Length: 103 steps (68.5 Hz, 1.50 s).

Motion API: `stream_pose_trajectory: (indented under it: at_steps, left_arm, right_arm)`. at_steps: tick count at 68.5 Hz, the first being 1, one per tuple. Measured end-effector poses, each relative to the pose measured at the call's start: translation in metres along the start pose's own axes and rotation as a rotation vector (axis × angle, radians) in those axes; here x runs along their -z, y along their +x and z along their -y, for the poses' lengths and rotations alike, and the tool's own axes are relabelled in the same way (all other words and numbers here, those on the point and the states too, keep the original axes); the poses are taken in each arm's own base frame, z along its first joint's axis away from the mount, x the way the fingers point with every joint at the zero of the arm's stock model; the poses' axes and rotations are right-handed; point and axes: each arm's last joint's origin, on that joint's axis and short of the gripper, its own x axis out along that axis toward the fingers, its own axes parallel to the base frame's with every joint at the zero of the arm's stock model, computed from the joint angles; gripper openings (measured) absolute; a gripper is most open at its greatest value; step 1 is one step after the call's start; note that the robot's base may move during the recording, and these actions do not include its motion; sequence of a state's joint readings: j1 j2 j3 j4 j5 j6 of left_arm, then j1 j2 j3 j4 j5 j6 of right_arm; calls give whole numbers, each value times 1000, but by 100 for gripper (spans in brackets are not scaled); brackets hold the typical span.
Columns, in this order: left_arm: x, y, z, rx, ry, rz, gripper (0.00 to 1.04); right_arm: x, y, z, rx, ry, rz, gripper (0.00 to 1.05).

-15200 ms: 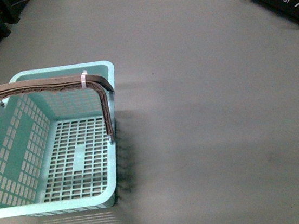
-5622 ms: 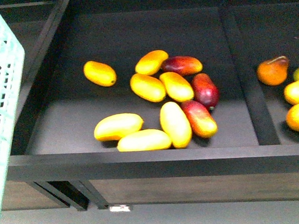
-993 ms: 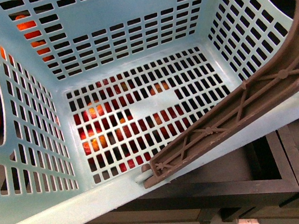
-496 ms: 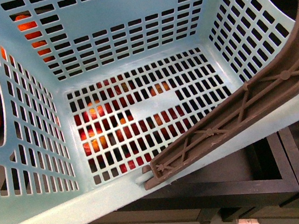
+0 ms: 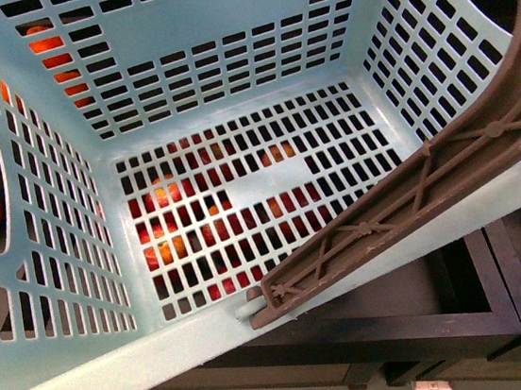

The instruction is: Pick mango and avocado into basket

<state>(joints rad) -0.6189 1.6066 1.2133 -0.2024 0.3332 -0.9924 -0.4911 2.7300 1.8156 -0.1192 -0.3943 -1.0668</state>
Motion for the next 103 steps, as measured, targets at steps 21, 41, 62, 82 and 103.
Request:
stream_pose_trajectory:
  at_steps: [21, 41, 62, 82, 103]
  left_arm:
    - [0, 0, 0, 0, 0, 0, 13]
    - [0, 0, 0, 0, 0, 0, 13]
    - [0, 0, 0, 0, 0, 0, 13]
    - [0, 0, 0, 0, 0, 0, 13]
    - [0, 0, 0, 0, 0, 0, 13]
  right_arm:
    - [-12, 17, 13, 12, -29, 8, 96]
    - [-12, 31, 14, -8, -48, -18, 96]
    - [-5, 39, 10, -36, -31, -45, 91]
    - [0, 40, 6, -43, -16, -49, 68]
    - [-2, -6, 2, -20, 49, 71, 65]
